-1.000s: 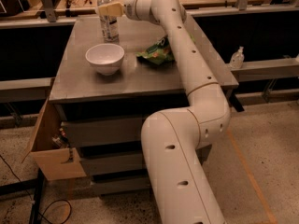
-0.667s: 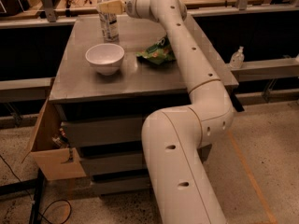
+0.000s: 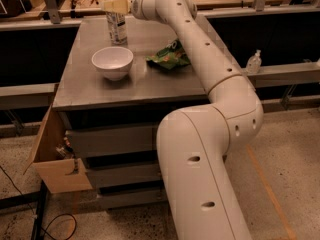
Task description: Knock blue plastic bottle over
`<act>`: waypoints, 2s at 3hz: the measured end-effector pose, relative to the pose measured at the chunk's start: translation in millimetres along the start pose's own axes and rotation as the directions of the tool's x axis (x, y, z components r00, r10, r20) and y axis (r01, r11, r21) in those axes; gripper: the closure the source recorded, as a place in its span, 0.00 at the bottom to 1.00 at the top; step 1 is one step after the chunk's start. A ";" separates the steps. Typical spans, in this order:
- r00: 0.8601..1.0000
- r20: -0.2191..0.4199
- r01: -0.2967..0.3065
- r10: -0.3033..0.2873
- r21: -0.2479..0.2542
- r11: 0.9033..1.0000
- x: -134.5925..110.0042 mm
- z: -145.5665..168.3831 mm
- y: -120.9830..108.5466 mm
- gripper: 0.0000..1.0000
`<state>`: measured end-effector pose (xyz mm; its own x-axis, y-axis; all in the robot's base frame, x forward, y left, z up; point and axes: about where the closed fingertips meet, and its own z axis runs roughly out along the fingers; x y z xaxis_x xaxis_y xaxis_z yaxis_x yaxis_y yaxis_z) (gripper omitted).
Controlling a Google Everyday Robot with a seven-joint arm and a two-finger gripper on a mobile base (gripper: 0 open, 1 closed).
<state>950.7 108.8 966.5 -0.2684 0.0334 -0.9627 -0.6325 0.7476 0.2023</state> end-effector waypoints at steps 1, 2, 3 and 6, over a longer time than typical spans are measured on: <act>1.000 0.006 0.005 -0.005 0.034 0.999 11.8 0.6 1.8 0.00; 0.999 0.018 0.048 -0.050 0.107 0.993 29.8 -5.8 -5.7 0.00; 0.995 0.025 0.092 -0.095 0.122 0.988 33.8 -7.9 -6.9 0.00; 0.977 0.060 0.200 -0.203 0.049 0.979 26.7 29.0 -8.6 0.00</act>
Offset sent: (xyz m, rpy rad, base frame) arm -0.0337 -0.0214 -0.0356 -0.0823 -0.0902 -0.1776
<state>970.0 122.5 933.8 -0.0907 -0.0796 -0.9927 -0.6370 0.7708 -0.0036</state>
